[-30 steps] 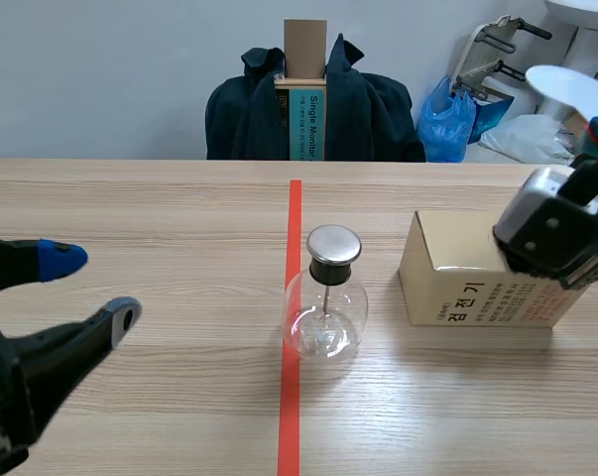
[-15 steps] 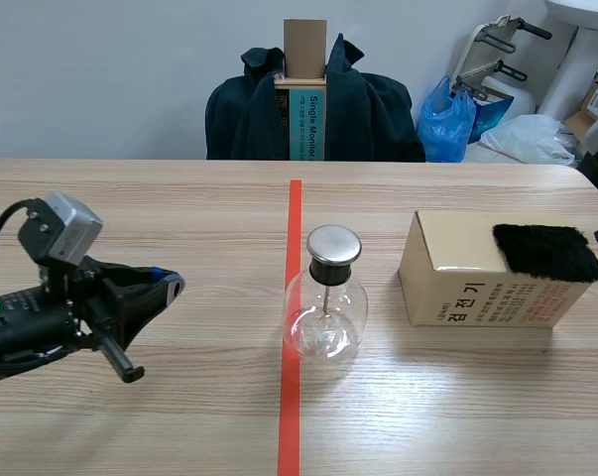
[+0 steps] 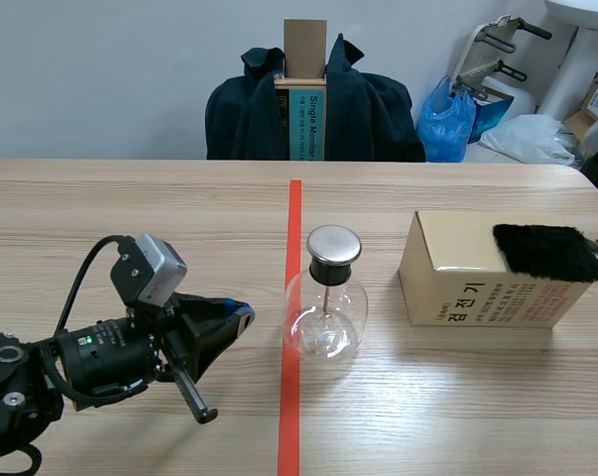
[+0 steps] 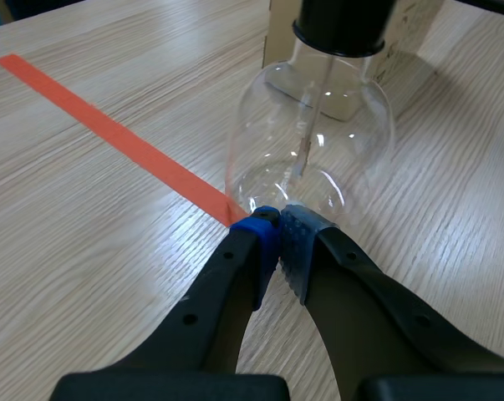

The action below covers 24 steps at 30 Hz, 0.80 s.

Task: Do the electroscope experiment.
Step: 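Bring the plate to the electroscope and point at the metal foil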

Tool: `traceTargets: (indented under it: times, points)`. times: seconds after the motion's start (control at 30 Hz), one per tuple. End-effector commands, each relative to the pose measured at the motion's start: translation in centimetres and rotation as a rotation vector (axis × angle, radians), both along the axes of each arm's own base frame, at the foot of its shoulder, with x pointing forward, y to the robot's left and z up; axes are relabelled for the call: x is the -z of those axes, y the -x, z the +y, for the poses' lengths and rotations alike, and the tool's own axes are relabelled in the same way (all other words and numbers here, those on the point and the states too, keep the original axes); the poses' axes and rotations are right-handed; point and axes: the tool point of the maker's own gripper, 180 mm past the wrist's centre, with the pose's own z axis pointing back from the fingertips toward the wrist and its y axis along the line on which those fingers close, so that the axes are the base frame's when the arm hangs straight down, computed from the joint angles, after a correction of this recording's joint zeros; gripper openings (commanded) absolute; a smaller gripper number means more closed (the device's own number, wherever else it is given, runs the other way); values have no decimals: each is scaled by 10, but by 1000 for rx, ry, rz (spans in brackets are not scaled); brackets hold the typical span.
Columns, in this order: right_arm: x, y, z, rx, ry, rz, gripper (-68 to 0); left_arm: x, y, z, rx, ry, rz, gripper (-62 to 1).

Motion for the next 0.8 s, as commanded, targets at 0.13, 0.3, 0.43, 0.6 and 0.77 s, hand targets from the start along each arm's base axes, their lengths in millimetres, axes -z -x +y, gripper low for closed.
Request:
traceTargets:
  times: [0.13,0.3,0.43,0.6,0.77]
  points:
    - [-13,-2,1,-11,13,-36,-669,-16,-5,-17,17,39,-53,-577]
    - [-15,-2,7,-38,36,-46,-669,-16,-9,-16,-2,31,-65,-577]
    - [-17,-1,29,-145,105,-62,-669,-16,-8,-16,-2,28,-64,-577]
    - [-8,1,65,-294,180,-40,-669,-16,-8,-16,-2,28,-64,-577]
    - [-8,1,92,-365,220,-62,-669,-15,-8,-17,4,20,-67,-577]
